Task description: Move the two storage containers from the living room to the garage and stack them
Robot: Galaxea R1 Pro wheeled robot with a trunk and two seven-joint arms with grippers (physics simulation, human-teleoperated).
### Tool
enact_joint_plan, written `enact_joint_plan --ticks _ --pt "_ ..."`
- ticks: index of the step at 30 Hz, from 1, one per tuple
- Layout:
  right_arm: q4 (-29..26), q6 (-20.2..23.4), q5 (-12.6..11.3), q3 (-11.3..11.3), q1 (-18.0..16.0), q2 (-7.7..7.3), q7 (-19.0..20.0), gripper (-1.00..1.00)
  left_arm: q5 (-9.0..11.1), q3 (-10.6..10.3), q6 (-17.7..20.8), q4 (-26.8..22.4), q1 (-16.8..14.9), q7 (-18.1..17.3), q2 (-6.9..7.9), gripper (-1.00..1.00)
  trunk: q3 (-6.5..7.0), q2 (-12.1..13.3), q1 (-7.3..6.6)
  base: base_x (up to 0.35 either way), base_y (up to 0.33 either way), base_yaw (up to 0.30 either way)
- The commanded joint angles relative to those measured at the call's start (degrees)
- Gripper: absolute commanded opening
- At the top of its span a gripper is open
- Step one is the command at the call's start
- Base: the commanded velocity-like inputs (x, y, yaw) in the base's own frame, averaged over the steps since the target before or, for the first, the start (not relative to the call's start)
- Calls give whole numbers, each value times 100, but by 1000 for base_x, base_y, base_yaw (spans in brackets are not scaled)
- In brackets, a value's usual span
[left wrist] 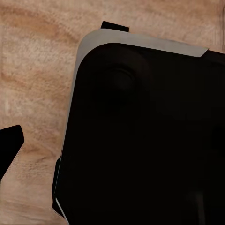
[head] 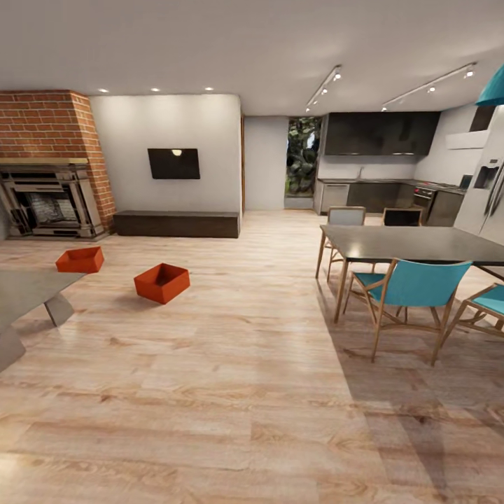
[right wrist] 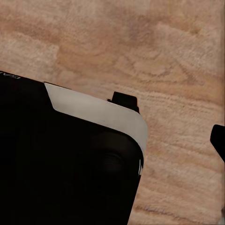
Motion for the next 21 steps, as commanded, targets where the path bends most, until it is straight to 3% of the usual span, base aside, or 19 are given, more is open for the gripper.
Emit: enact_joint_plan --ticks 1,21 --pt "18 -34 -60 39 -7 1 31 100 24 12 13 -6 -1 4 -1 100 -6 -2 3 323 0 0" --pt "18 -34 -31 50 -7 -38 30 100 24 14 13 -6 -1 4 -8 100 -6 -2 3 323 0 0"
